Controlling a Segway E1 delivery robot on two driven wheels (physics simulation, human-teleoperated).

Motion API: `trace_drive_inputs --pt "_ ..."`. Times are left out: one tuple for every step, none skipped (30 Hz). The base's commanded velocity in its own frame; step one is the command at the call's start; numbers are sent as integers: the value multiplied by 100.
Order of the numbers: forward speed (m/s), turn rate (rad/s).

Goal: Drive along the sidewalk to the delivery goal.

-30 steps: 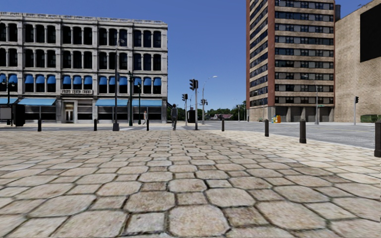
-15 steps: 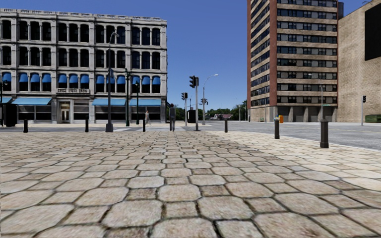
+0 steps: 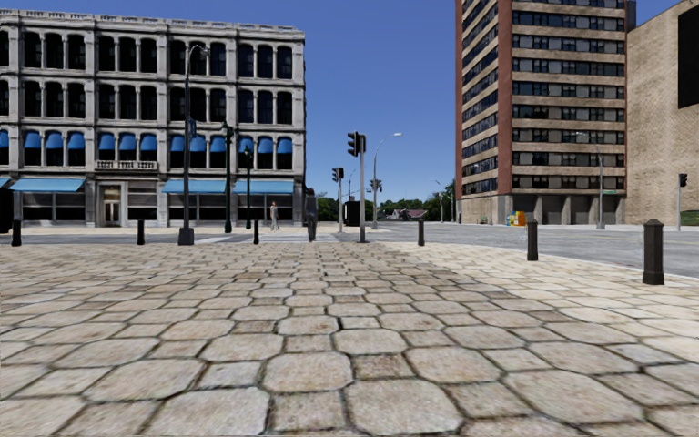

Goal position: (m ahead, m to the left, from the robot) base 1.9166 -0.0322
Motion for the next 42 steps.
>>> trace_drive_inputs --pt "200 0" --pt "200 0" --pt "200 0" --pt "200 0" --pt "200 0" --pt "200 0" --pt "200 0" --pt "200 0" --pt "200 0" --pt "200 0" --pt "200 0" --pt "200 0" --pt "200 0" --pt "200 0" --pt "200 0" --pt "200 0" --pt "200 0" --pt "187 0" --pt "148 0" --pt "148 0" --pt "112 0" --pt "18 0" --pt "9 0" --pt "9 0" --pt "4 0" --pt "0 0" --pt "0 0" --pt "0 0" --pt "0 0" --pt "0 0" --pt "0 0" --pt "0 0" --pt "0 0" --pt "0 0" --pt "0 0" --pt "0 0" --pt "0 0" --pt "0 0" --pt "0 0" --pt "0 0" --pt "0 0" --pt "0 0"
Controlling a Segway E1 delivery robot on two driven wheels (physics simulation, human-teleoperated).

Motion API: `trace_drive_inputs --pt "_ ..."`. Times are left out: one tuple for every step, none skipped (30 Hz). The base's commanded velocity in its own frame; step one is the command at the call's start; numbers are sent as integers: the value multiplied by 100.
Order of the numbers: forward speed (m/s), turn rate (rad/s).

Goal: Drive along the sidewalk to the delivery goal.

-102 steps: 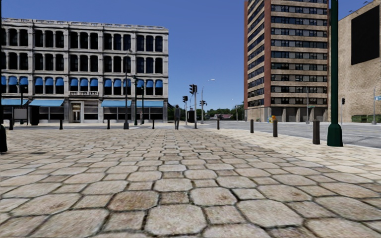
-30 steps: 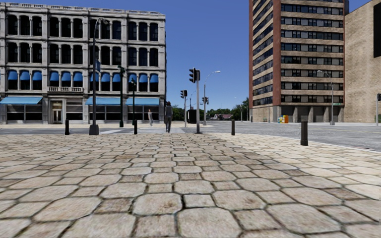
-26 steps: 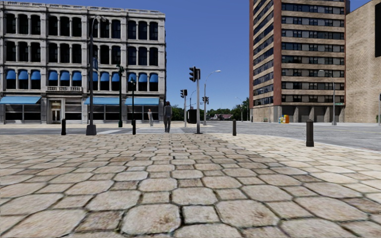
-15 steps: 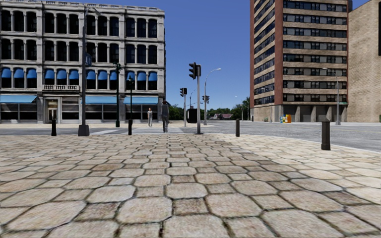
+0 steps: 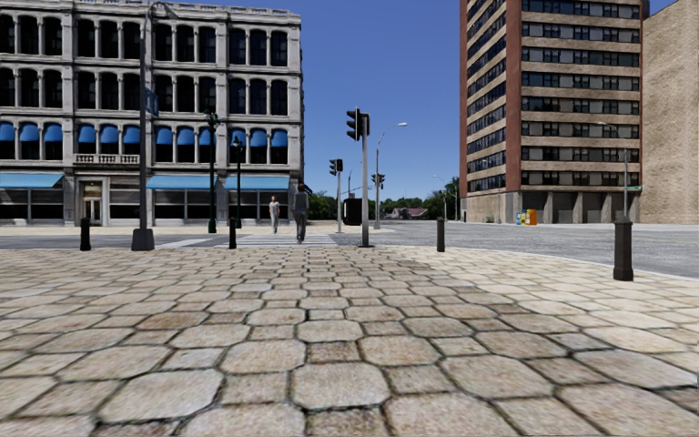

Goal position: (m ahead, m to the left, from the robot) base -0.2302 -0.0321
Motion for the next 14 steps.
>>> trace_drive_inputs --pt "0 0" --pt "0 0" --pt "0 0" --pt "0 0" --pt "0 0" --pt "0 0" --pt "0 0" --pt "0 0" --pt "0 0" --pt "0 0" --pt "0 0" --pt "0 0" --pt "0 0" --pt "0 0"
